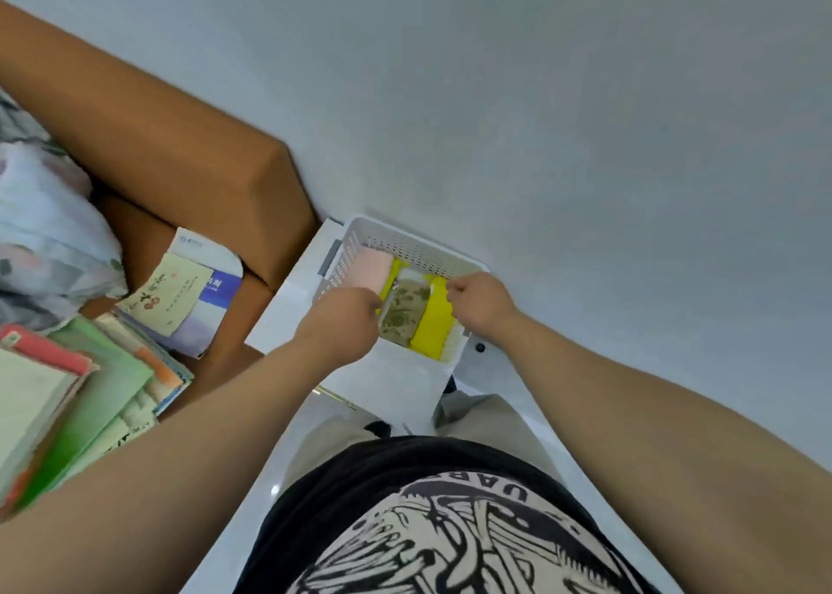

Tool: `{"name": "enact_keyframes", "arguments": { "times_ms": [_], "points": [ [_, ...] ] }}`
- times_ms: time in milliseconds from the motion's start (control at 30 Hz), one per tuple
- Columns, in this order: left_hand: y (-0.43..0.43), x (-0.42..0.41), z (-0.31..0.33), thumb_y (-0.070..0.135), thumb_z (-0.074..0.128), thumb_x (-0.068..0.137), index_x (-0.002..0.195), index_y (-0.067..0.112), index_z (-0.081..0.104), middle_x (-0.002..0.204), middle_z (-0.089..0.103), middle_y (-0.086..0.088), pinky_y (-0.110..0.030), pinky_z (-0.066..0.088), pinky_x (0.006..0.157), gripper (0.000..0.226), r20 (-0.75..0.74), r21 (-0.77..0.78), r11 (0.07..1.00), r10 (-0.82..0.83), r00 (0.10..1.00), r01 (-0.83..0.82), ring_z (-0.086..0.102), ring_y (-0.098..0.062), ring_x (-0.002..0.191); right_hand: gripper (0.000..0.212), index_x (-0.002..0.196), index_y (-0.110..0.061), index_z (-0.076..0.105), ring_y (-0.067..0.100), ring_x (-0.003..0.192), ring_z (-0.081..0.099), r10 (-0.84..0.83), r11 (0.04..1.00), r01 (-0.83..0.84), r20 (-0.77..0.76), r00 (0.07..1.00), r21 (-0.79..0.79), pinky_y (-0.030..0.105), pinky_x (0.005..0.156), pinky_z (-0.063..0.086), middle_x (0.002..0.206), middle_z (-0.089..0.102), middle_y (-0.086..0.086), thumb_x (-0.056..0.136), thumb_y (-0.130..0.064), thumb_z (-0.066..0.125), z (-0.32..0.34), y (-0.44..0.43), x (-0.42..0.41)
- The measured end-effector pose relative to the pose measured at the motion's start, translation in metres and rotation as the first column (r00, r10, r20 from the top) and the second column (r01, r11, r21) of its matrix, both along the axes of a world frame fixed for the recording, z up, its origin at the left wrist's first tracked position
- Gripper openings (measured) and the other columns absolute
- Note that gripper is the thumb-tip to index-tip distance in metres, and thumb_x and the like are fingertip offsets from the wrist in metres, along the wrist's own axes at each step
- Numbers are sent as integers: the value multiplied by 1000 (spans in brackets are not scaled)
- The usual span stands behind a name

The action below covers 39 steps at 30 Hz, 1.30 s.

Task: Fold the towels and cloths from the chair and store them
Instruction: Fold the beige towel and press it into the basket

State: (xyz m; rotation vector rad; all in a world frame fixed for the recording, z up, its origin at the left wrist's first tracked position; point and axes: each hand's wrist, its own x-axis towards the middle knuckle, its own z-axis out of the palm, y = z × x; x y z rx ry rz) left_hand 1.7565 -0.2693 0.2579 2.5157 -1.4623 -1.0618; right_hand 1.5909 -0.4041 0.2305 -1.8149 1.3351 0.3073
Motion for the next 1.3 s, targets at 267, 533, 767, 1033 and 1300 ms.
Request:
{"name": "enact_keyframes", "arguments": {
  "times_ms": [267,533,767,1033,1300],
  "points": [
    [4,-57,46,15,45,99,125,19,69,123,69,-6,-30,47,90,36,20,-86,926,-367,930,368,62,-27,111,24,98,6,72,31,84,72,-593,805,577,238,769,138,44,82,58,103,72,24,92,-11,57,45,81,-79],
    [6,-212,81,19,51,96,118,24,72,128,67,4,-26,43,99,31,64,-167,754,-635,770,635,59,-17,120,19,98,-4,73,29,91,73,-788,580,802,351,506,145,33,70,55,106,74,12,95,-12,55,78,154,-229],
    [47,-439,91,16,54,95,112,19,75,111,74,4,-24,49,90,27,-81,-209,678,-730,678,705,67,-13,103,24,112,-14,73,18,83,74,-867,362,921,415,275,145,37,79,59,100,75,-1,96,-18,56,81,244,-443],
    [127,-712,101,3,63,87,88,13,75,84,77,-7,-34,55,77,15,-492,-163,850,-511,705,501,76,-23,79,20,96,-13,76,23,83,74,-919,191,979,363,155,65,37,77,58,93,76,5,92,-15,56,124,376,-707],
    [152,-935,108,3,62,89,88,12,75,84,77,-4,-27,52,73,16,-531,-167,755,-611,588,634,74,-22,75,19,84,-27,68,15,76,72,-909,36,996,416,-1,83,32,74,56,99,75,-4,94,-16,56,139,421,-903]
  ]
}}
